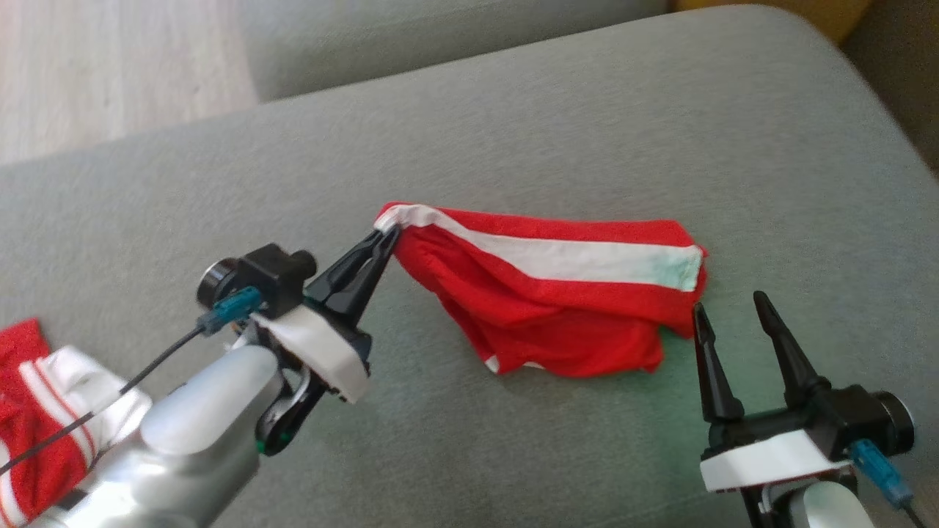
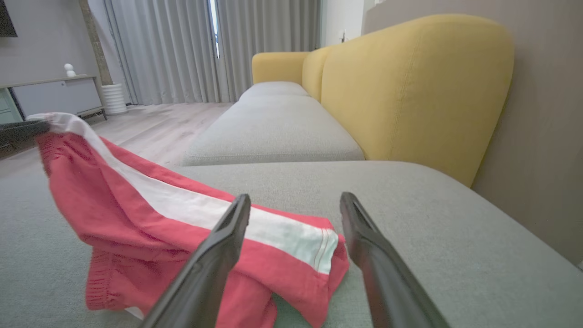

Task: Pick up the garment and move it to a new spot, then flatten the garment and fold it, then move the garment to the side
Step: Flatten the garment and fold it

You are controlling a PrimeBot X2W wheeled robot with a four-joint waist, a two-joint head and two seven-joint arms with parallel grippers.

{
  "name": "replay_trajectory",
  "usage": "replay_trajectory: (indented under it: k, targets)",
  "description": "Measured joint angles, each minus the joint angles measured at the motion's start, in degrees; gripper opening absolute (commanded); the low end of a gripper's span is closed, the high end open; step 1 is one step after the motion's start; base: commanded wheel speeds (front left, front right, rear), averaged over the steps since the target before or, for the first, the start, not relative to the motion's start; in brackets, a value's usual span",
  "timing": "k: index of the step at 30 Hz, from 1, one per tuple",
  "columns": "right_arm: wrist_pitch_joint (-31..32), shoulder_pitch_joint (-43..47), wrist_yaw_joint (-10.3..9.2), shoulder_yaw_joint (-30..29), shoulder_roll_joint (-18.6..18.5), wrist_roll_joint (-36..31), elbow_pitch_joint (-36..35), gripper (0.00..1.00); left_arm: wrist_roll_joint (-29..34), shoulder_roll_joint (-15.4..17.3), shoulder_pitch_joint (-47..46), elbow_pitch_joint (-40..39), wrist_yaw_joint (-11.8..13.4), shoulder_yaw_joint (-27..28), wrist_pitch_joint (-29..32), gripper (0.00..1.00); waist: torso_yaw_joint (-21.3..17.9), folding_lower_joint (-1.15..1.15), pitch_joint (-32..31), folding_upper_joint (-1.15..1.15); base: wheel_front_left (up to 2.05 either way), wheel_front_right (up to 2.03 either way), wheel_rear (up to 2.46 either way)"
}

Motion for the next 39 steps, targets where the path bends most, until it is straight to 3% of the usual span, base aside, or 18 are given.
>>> replay_trajectory:
  k: [5,9,12,17,24,31,39]
  targets:
    - [0.0,-1.58,0.0,-0.97,0.0,1.48,2.37,1.0,-0.2,2.16,1.1,-0.59,1.53,0.69,-0.75,0.0,3.33,0.0,2.76,0.0,0.0,0.0,0.0]
    - [0.0,-6.32,0.0,-1.38,-0.01,6.14,8.89,1.0,0.19,2.97,1.12,-0.44,2.08,0.98,-1.21,0.0,5.32,0.01,4.87,0.0,0.0,0.0,0.0]
    - [0.0,-11.49,0.0,0.37,-0.2,12.9,18.72,1.0,1.15,3.16,1.08,-0.03,2.07,1.44,-1.74,0.0,7.0,0.01,6.37,0.0,0.0,0.0,0.0]
    - [0.45,-17.51,0.0,5.65,-3.14,23.23,24.98,1.0,2.13,2.53,0.89,0.26,2.04,1.69,-1.77,0.0,8.59,0.01,7.94,0.0,0.0,0.0,0.0]
    - [1.49,-21.49,0.0,11.48,-7.66,34.4,25.59,1.0,3.75,1.56,-0.43,0.62,1.86,1.75,-2.25,0.0,9.91,0.0,9.5,0.0,0.0,0.0,0.0]
    - [7.38,-21.41,0.0,15.84,-13.62,47.09,19.36,1.0,5.16,1.27,-0.54,0.93,1.45,1.72,-2.26,0.0,10.35,0.0,9.85,0.0,0.0,0.0,0.0]
    - [11.55,-22.67,0.0,18.62,-17.16,55.22,19.3,1.0,5.77,0.34,-1.73,0.99,0.91,1.6,-2.26,0.0,11.6,0.0,10.09,0.0,0.0,0.0,0.0]
